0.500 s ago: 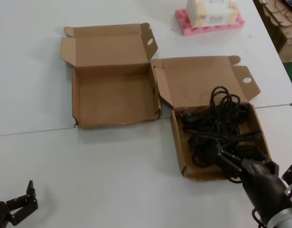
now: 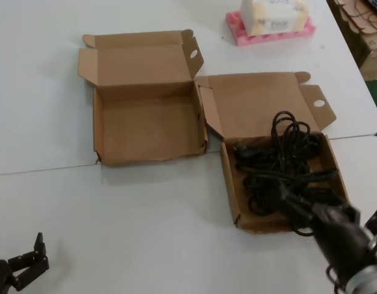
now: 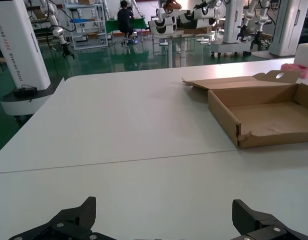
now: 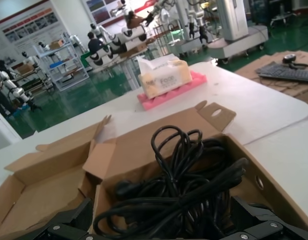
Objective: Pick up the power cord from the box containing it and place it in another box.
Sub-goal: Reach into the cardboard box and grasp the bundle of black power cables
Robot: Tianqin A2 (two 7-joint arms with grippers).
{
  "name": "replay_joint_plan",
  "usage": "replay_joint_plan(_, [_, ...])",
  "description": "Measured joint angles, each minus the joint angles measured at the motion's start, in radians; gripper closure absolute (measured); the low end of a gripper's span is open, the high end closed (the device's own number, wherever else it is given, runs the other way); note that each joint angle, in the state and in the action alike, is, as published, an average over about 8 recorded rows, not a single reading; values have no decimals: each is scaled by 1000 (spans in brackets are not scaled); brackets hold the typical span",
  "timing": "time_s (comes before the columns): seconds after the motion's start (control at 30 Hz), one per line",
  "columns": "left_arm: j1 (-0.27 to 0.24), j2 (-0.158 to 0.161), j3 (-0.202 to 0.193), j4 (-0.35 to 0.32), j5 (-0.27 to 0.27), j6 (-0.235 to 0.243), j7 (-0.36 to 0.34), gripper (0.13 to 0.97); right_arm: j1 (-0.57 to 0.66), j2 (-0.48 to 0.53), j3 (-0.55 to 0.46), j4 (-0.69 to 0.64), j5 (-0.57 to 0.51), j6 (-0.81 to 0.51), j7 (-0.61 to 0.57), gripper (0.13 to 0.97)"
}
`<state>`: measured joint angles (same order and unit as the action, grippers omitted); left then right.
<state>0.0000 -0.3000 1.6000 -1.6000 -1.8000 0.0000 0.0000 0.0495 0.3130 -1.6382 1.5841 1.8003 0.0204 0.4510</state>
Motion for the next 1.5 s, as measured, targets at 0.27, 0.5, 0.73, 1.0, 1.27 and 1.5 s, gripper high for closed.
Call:
replay_joint_plan(0.27, [0,0,0,0,0,0,0,132,117,75,7,-16,69,50,0,129])
replay_joint_plan(0.5, [0,0,0,0,0,0,0,132,274,253,-182,-101,340,174,0,129])
replay_joint_plan(0.73, [0,0,0,0,0,0,0,161,429,400,-490,-171,654,274,0,129])
replay_joint_plan(1.0, [0,0,0,0,0,0,0,203,566,594,-842,-46,900,420,0,129])
replay_joint_plan(1.27, [0,0,0,0,0,0,0,308,647,669,-997,22,946,489,0,131])
replay_joint_plan(1.5, [0,0,0,0,0,0,0,432,683,639,-1022,-2,952,487,0,154])
